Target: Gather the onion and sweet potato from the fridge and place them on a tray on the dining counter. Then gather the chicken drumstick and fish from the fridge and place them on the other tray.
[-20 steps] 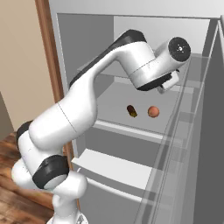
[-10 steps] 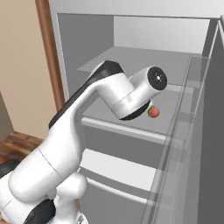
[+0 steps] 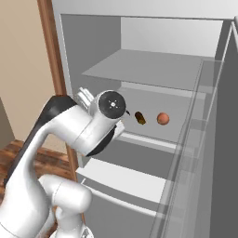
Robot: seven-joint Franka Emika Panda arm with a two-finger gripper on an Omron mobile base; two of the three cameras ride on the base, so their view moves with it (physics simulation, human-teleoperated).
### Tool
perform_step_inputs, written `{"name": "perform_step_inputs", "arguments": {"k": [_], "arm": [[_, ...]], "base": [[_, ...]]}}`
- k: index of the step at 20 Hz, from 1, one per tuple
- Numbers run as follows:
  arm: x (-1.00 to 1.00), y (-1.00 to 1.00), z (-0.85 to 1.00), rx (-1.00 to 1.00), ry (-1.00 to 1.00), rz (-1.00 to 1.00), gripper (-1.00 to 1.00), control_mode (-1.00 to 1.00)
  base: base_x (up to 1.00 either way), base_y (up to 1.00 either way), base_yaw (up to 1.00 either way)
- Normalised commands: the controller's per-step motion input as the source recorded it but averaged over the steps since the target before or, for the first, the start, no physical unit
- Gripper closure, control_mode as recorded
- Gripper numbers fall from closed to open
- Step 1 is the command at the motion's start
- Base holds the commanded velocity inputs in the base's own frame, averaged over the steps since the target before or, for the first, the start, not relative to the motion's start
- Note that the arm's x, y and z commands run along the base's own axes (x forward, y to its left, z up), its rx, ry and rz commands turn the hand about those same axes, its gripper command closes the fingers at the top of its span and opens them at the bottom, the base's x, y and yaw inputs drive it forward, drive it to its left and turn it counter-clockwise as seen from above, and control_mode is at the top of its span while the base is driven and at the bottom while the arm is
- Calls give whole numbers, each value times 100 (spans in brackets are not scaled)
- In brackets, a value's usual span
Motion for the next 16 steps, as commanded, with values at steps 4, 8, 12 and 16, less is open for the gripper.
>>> {"name": "perform_step_inputs", "arguments": {"k": [4, 8, 12, 16], "arm": [[-25, 71, -2, -19, 15, -9, 100, -100], [-2, 26, 0, -19, 19, -3, 100, -100], [0, 3, -2, -15, 11, -2, 100, -100], [0, 0, -7, -7, 1, -3, 100, -100]], "base": [[0, 0, 0], [0, 0, 0], [0, 0, 0], [0, 0, 0]]}}
